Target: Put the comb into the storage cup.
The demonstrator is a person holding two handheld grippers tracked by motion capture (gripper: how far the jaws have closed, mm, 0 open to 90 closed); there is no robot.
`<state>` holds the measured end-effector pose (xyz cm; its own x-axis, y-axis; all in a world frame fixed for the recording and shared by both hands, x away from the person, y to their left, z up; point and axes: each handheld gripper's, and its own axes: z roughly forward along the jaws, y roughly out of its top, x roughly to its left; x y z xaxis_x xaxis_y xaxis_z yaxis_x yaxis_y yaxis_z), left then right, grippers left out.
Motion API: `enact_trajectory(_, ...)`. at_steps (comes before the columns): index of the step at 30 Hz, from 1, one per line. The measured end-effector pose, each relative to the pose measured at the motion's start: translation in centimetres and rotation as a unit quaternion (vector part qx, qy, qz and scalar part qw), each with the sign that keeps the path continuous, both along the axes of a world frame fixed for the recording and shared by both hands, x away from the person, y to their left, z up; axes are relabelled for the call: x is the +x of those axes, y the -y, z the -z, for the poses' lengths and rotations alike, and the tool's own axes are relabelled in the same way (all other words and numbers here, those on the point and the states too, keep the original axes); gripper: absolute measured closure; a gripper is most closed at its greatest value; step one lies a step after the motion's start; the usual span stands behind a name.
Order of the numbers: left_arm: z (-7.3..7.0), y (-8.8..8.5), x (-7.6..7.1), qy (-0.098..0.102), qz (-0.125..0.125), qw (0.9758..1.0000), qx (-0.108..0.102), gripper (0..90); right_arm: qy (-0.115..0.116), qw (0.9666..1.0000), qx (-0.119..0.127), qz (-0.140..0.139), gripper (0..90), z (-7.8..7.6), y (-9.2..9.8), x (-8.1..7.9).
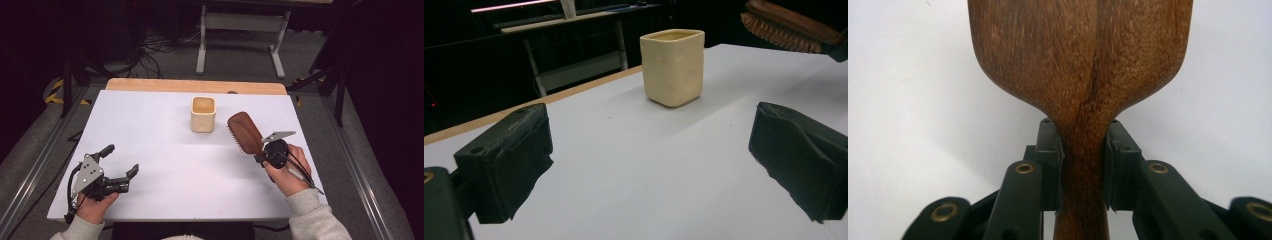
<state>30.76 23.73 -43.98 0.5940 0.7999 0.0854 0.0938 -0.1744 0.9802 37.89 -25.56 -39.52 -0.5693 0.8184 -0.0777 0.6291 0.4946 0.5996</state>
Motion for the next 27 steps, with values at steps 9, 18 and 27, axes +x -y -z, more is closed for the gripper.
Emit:
enact_trajectory(9,0.0,0.0,0.0,0.0,0.001,1.0,0.0,4.8,0.055,0.9934,0.089,-0.047,73.5,-0.3,0.8,-0.4)
enact_trajectory(18,0.0,0.1,0.1,0.0,0.019,0.9998,-0.004,10.3,0.121,0.9727,0.163,-0.112,73.5,-0.3,0.8,-1.0)
enact_trajectory(27,-0.1,0.3,0.3,-0.006,0.038,0.9992,-0.011,8.5,0.163,0.9503,0.215,-0.155,73.5,0.3,0.1,-1.2)
